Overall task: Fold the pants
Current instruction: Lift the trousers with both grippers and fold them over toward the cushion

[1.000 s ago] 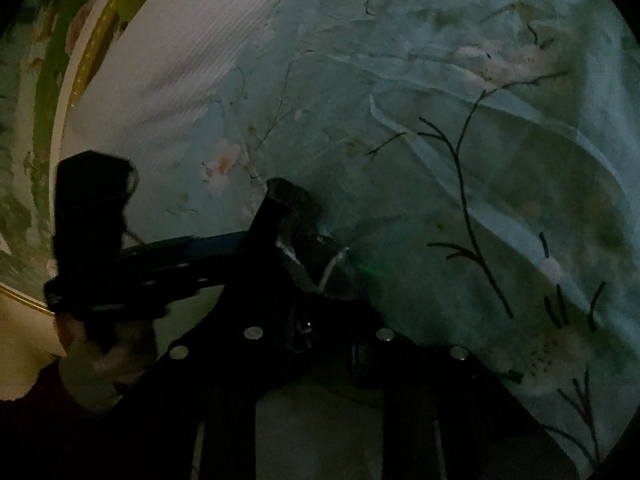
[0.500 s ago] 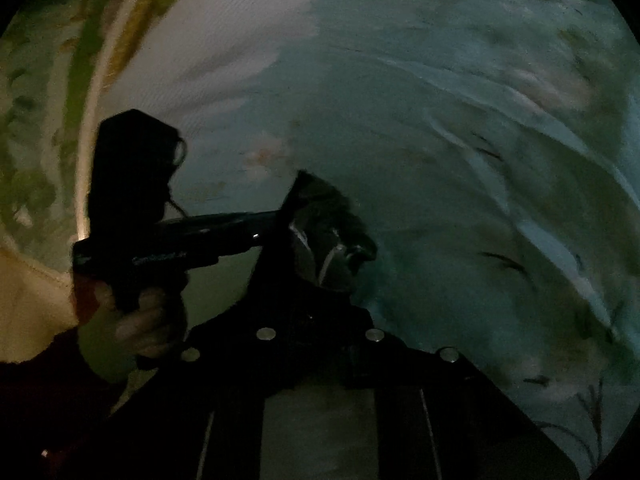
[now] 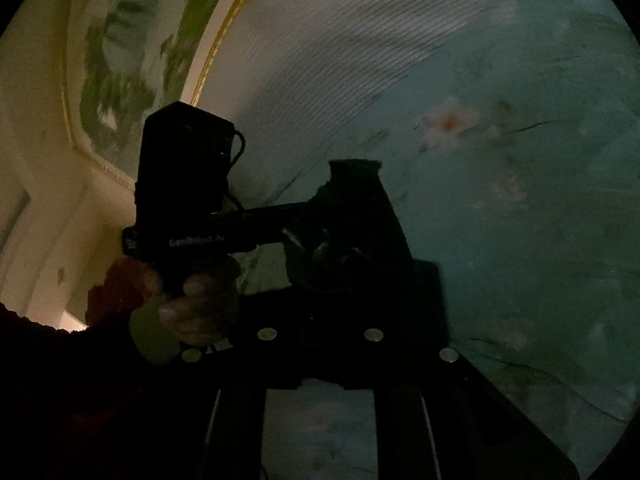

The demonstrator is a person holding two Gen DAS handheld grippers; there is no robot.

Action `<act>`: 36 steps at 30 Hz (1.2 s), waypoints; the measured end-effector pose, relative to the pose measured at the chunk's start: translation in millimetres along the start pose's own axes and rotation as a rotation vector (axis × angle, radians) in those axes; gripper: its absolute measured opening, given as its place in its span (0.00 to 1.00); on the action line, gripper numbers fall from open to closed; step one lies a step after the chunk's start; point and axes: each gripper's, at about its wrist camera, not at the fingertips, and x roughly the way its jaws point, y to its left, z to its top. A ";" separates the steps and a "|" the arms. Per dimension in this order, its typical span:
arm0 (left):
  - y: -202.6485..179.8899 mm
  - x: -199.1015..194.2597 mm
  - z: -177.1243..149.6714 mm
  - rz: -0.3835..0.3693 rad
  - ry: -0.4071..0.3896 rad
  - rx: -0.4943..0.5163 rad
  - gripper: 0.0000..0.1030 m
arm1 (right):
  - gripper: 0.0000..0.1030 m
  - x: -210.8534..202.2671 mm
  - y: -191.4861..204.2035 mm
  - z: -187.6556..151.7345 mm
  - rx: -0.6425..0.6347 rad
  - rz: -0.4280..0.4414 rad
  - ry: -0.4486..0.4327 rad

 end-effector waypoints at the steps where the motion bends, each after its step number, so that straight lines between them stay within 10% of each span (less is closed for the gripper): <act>1: 8.1 -7.3 -10.2 0.010 -0.010 -0.022 0.08 | 0.12 8.6 5.1 -2.5 -0.017 -0.001 0.021; 19: 99.9 -9.7 -110.6 0.108 -0.030 -0.313 0.05 | 0.12 124.3 22.0 -44.4 -0.151 -0.137 0.291; 36: 128.8 -42.3 -166.3 0.193 -0.091 -0.528 0.09 | 0.34 158.3 36.3 -38.3 -0.218 -0.199 0.410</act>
